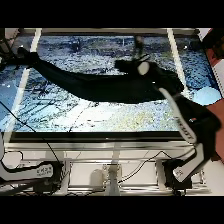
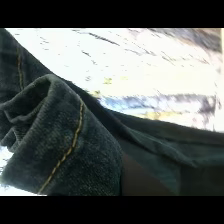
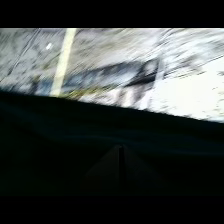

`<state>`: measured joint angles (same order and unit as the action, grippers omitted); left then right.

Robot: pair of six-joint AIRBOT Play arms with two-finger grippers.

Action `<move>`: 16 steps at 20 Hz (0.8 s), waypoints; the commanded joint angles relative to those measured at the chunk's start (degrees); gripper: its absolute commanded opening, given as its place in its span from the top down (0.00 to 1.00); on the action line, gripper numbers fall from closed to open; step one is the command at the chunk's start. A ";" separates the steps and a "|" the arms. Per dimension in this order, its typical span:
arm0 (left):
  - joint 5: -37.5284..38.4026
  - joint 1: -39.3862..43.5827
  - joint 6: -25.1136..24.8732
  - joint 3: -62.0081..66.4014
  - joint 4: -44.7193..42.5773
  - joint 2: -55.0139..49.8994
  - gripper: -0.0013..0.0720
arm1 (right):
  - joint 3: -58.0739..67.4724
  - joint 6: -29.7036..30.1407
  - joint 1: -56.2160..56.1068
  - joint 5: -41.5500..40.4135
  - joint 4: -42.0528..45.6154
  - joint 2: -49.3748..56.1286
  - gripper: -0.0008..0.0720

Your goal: Fold the clothes and pants, and hang the long-sleeved shirts on hangers.

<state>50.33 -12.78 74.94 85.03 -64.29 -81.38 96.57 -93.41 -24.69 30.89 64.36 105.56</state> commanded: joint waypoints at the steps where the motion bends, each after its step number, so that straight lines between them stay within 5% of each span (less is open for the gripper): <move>1: 3.32 2.23 -2.16 0.04 0.02 1.60 0.94 | 10.73 -0.22 -7.04 1.40 -3.15 9.62 0.94; 9: 3.32 7.63 -2.12 0.02 2.67 1.62 0.94 | 21.59 -1.09 -18.58 -5.77 -21.38 20.72 0.95; 16: 3.37 10.03 -2.14 0.00 11.65 1.44 0.94 | 21.57 -0.98 -23.96 -10.62 -20.41 20.85 0.95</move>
<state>53.69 -3.81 72.82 85.01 -55.79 -79.83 117.91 -94.48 -47.09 21.37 44.01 126.10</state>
